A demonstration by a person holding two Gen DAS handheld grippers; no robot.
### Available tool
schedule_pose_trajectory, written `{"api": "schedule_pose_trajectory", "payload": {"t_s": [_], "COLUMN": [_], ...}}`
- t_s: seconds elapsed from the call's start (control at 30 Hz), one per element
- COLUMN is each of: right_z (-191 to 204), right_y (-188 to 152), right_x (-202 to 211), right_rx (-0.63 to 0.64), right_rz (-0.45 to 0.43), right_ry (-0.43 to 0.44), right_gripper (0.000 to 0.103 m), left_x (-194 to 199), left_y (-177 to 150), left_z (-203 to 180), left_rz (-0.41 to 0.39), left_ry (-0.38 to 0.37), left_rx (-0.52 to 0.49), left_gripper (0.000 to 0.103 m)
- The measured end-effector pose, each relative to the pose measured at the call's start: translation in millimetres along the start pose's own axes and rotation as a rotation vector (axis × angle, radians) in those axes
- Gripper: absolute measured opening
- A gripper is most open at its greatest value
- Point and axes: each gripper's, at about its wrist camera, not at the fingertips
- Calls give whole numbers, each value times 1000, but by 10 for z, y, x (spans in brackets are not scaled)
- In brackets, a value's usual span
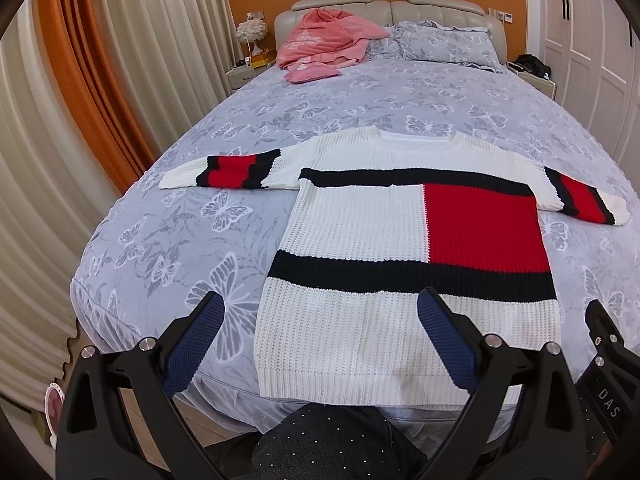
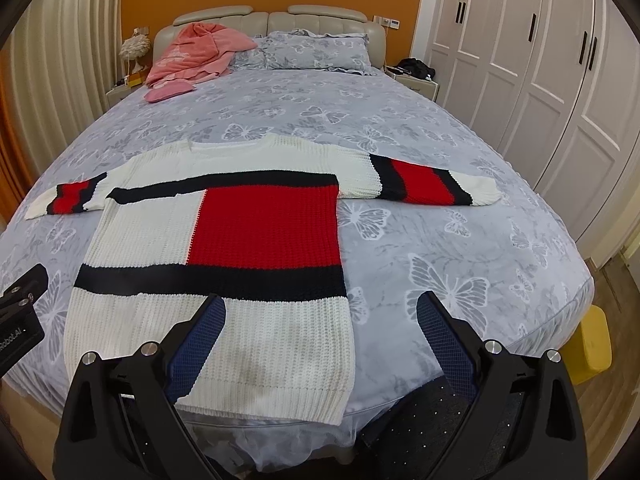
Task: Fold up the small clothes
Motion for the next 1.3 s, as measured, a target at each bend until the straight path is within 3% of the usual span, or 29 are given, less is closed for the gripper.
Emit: {"api": "schedule_pose_trajectory", "payload": {"t_s": [1.3], "right_z": [57], "right_y": [-22], "right_x": [57], "right_rx": [8], "right_rz": [-8], "right_ry": [9], "right_gripper": [95], "left_x": [-32], "left_y": [-49], "left_z": [-28], "left_rz": [-1], "left_ry": [12], "left_rx": [1], "left_gripper": [95]}}
Point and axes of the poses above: each gripper's, at about its wrist camera, not at the fingertips, and x roughly against the way its jaws point, z to its left, y to its top, and after that the axes turned 2 degrees about z, right-handed
